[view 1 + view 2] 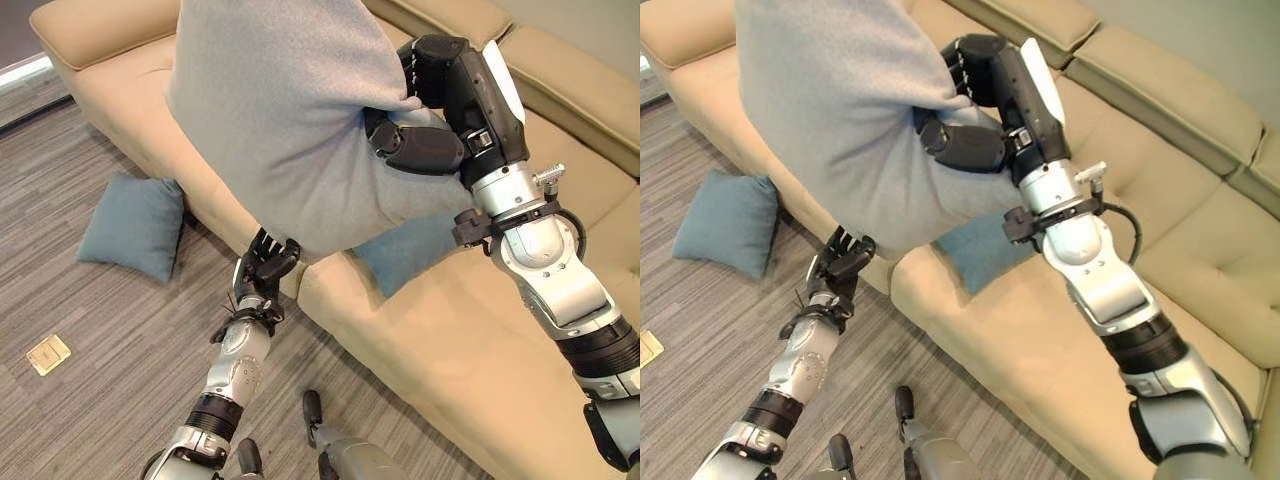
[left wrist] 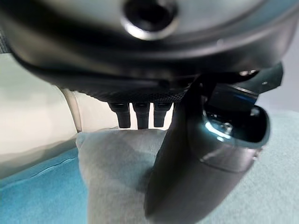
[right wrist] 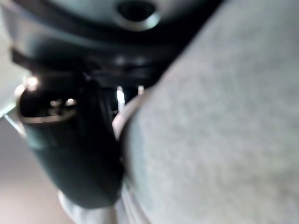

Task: Pick up all the scattered cushions and arrange them neatly on the sofa.

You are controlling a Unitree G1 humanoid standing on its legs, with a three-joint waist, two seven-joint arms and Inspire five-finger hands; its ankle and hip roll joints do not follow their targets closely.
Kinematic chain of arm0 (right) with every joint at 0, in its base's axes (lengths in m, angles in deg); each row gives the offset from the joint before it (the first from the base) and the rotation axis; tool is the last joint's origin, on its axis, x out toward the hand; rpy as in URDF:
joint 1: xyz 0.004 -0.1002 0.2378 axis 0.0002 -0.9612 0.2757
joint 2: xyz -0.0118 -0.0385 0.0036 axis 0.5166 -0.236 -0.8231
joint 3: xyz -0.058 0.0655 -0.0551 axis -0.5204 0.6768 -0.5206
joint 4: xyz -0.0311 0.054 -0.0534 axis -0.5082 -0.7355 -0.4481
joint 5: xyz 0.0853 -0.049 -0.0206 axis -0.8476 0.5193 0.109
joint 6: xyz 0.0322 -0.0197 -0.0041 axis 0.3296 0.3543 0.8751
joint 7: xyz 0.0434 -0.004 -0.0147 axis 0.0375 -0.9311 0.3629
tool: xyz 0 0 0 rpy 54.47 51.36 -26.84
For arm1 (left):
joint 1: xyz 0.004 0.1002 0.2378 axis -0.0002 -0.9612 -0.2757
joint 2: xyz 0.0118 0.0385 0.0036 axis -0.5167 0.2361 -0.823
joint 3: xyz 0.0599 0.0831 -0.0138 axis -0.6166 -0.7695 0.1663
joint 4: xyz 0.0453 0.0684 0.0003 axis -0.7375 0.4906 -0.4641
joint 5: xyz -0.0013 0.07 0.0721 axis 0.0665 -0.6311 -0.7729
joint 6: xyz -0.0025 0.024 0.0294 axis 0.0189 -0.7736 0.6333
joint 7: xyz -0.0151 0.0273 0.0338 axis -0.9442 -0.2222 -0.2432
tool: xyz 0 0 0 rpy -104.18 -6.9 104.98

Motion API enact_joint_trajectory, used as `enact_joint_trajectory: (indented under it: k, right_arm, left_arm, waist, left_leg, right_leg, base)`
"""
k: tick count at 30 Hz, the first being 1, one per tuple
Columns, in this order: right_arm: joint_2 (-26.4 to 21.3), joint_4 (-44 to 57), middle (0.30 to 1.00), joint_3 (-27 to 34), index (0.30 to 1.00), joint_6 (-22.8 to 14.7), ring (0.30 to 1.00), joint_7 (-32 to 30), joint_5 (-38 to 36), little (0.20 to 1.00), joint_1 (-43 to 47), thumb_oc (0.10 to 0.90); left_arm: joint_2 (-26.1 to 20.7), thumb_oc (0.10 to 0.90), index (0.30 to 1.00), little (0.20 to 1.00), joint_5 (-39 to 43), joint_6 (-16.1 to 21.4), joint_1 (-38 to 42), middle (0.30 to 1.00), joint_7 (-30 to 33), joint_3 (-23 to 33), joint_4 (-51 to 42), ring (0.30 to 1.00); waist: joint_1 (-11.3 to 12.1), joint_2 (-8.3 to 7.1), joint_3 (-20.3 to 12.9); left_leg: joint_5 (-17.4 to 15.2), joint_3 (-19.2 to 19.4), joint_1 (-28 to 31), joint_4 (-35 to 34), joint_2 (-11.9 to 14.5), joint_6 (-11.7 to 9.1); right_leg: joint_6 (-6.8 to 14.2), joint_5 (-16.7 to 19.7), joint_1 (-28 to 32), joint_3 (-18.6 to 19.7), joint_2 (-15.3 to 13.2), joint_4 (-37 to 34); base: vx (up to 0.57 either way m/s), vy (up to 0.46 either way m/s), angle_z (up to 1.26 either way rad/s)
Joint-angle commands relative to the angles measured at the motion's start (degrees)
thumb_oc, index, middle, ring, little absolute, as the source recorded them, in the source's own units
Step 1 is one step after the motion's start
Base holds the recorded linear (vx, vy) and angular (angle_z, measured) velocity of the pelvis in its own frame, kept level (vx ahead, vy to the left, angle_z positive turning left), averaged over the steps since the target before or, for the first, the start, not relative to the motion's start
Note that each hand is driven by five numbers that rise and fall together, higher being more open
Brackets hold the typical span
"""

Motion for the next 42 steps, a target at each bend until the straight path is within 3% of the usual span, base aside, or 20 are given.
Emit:
enact_joint_trajectory:
  k: [1, 2, 3, 12, 21, 29, 35, 37, 40, 42]
  right_arm:
    - [9.9, 2.2, 0.3, 6.4, 0.3, -11.8, 0.3, -3.4, -6.0, 0.3, 7.2, 0.4]
    - [10.0, 2.0, 0.3, 6.4, 0.3, -11.6, 0.3, -3.1, -5.9, 0.3, 7.0, 0.4]
    - [10.3, 1.9, 0.3, 6.6, 0.3, -11.3, 0.3, -2.7, -5.8, 0.3, 6.3, 0.4]
    - [12.4, 4.1, 0.3, 10.3, 0.3, -10.0, 0.3, -0.3, -4.0, 0.3, -2.4, 0.4]
    - [14.6, 10.2, 0.3, 15.9, 0.3, -8.9, 0.3, 5.0, 5.4, 0.3, -18.9, 0.4]
    - [17.3, 12.6, 0.3, 18.8, 0.3, -8.2, 0.3, 10.0, 12.6, 0.3, -34.0, 0.4]
    - [19.1, 11.1, 0.3, 18.6, 0.3, -8.3, 0.3, 10.7, 14.6, 0.3, -36.8, 0.4]
    - [19.4, 10.1, 0.3, 17.8, 0.3, -8.4, 0.3, 10.6, 13.8, 0.3, -36.4, 0.4]
    - [19.3, 8.8, 0.3, 16.5, 0.3, -8.8, 0.3, 10.8, 12.8, 0.3, -35.1, 0.4]
    - [19.2, 7.9, 0.3, 15.8, 0.3, -8.8, 0.3, 11.1, 12.5, 0.3, -34.6, 0.4]
  left_arm:
    - [0.5, 0.761, 0.841, 0.841, -0.8, 4.2, 3.5, 0.841, -5.6, -7.3, -1.2, 0.841]
    - [0.5, 0.563, 0.545, 0.545, -0.8, 4.2, 3.7, 0.545, -5.9, -7.5, -1.3, 0.545]
    - [0.4, 0.4, 0.3, 0.3, -1.0, 4.0, 3.5, 0.3, -6.8, -7.9, -1.9, 0.3]
    - [0.2, 0.4, 0.3, 0.3, -1.8, 2.1, -1.4, 0.3, -10.4, -9.5, -5.9, 0.3]
    - [-3.6, 0.4, 0.3, 0.3, -3.8, -0.6, -11.2, 0.3, -16.9, -8.4, -13.1, 0.3]
    - [-6.4, 0.4, 0.3, 0.3, -7.6, -1.0, -17.8, 0.3, -20.2, -7.2, -17.6, 0.3]
    - [-6.2, 0.4, 0.3, 0.3, -8.1, -1.1, -20.5, 0.3, -19.8, -5.5, -17.8, 0.3]
    - [-6.1, 0.4, 0.3, 0.3, -8.0, -0.5, -20.6, 0.3, -19.3, -5.4, -18.1, 0.3]
    - [-5.9, 0.4, 0.3, 0.3, -7.6, 0.5, -20.5, 0.3, -18.7, -5.3, -18.7, 0.3]
    - [-5.5, 0.4, 0.3, 0.3, -7.0, 1.1, -20.4, 0.3, -18.6, -5.3, -18.9, 0.3]
  waist:
    - [0.5, -0.12, -18.8]
    - [0.5, 0.01, -18.7]
    - [0.7, 0.22, -18.7]
    - [1.5, 1.66, -18.7]
    - [1.7, 3.62, -17.9]
    - [-0.1, 5.41, -16.2]
    - [-0.7, 6.56, -15.3]
    - [-0.4, 7.15, -14.1]
    - [0.8, 7.3, -12.7]
    - [1.4, 7.35, -12.1]
  left_leg:
    - [-8.3, -1.9, -1.8, 0.1, -1.0, 2.1]
    - [-8.3, -2.0, -1.8, 0.1, -1.0, 2.1]
    - [-8.4, -2.2, -1.7, 0.1, -1.1, 2.1]
    - [-7.9, -3.9, -1.9, 0.1, -1.5, 2.3]
    - [-7.1, -5.8, -2.2, 0.1, -1.7, 2.7]
    - [-6.1, -7.1, -2.2, 0.1, -1.1, 2.9]
    - [-7.7, -7.6, -2.6, 4.2, -1.0, 3.0]
    - [-8.6, -11.0, -3.6, 6.9, -1.7, 2.4]
    - [-8.5, -20.9, -6.3, 9.9, -4.2, 1.1]
    - [-9.4, -27.4, -6.9, 11.0, -6.6, 1.5]
  right_leg:
    - [8.6, -5.8, 2.7, -4.9, -5.9, 0.7]
    - [8.6, -5.8, 2.8, -5.0, -6.0, 0.8]
    - [8.5, -6.0, 3.0, -5.3, -6.1, 0.8]
    - [8.0, -6.8, 4.1, -6.6, -6.7, 1.0]
    - [7.1, -8.7, 4.2, -7.5, -6.9, 2.6]
    - [5.4, -11.4, 3.2, -4.4, -6.0, 6.7]
    - [4.8, -12.0, 3.4, -2.2, -5.7, 7.0]
    - [4.5, -12.1, 3.2, -1.1, -5.5, 7.5]
    - [4.7, -11.0, 1.1, 1.4, -5.5, 8.0]
    - [5.6, -9.5, -1.0, 3.9, -5.3, 8.6]
  base:
    - [0.0, 0.0, 0.0]
    - [0.0, 0.0, 0.0]
    - [0.0, 0.0, 0.0]
    - [0.0, -0.003, 0.03]
    - [-0.01, -0.027, 0.14]
    - [0.0, -0.061, 0.09]
    - [0.0, -0.065, -0.02]
    - [-0.06, 0.022, -0.1]
    - [-0.12, 0.063, -0.37]
    - [-0.14, 0.105, -0.77]
